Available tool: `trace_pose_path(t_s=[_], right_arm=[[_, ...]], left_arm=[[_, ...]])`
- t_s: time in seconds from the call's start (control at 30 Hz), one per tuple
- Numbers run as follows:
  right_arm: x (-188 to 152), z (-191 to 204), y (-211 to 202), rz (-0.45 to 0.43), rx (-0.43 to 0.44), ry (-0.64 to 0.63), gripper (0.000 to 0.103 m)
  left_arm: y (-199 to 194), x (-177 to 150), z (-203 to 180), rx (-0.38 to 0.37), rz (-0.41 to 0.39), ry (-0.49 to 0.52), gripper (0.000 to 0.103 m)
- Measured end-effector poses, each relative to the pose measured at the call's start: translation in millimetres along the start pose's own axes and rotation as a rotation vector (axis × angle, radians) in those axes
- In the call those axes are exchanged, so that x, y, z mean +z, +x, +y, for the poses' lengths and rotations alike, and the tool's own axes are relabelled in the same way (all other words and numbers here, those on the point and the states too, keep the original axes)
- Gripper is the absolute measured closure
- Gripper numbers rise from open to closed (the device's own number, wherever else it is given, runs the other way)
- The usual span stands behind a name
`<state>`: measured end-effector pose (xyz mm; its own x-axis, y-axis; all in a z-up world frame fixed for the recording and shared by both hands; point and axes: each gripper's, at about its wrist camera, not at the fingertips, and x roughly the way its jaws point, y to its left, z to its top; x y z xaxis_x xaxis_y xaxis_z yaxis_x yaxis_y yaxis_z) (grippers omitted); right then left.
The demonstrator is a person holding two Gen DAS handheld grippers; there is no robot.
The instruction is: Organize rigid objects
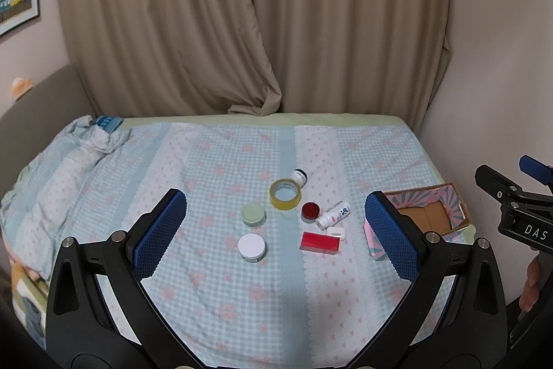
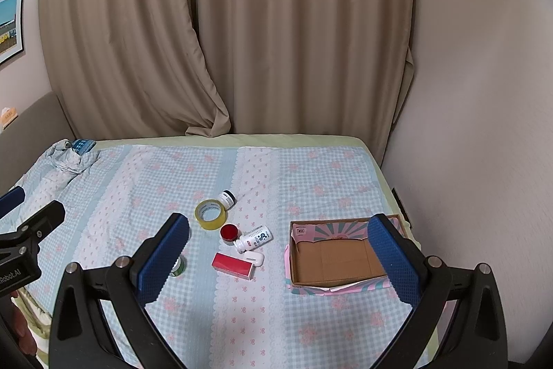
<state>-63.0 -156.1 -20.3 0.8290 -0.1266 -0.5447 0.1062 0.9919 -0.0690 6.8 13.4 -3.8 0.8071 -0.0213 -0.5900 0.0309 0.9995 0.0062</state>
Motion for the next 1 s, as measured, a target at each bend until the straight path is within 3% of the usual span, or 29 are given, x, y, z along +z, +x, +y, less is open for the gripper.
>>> trace_pose_path(t_s=[1.0], right_arm=[[-0.1,0.6,4.6,0.007,0.002,0.0,0.0]], left_arm=[[7.8,2.0,-1.7,0.002,0.009,0.001,0.001]])
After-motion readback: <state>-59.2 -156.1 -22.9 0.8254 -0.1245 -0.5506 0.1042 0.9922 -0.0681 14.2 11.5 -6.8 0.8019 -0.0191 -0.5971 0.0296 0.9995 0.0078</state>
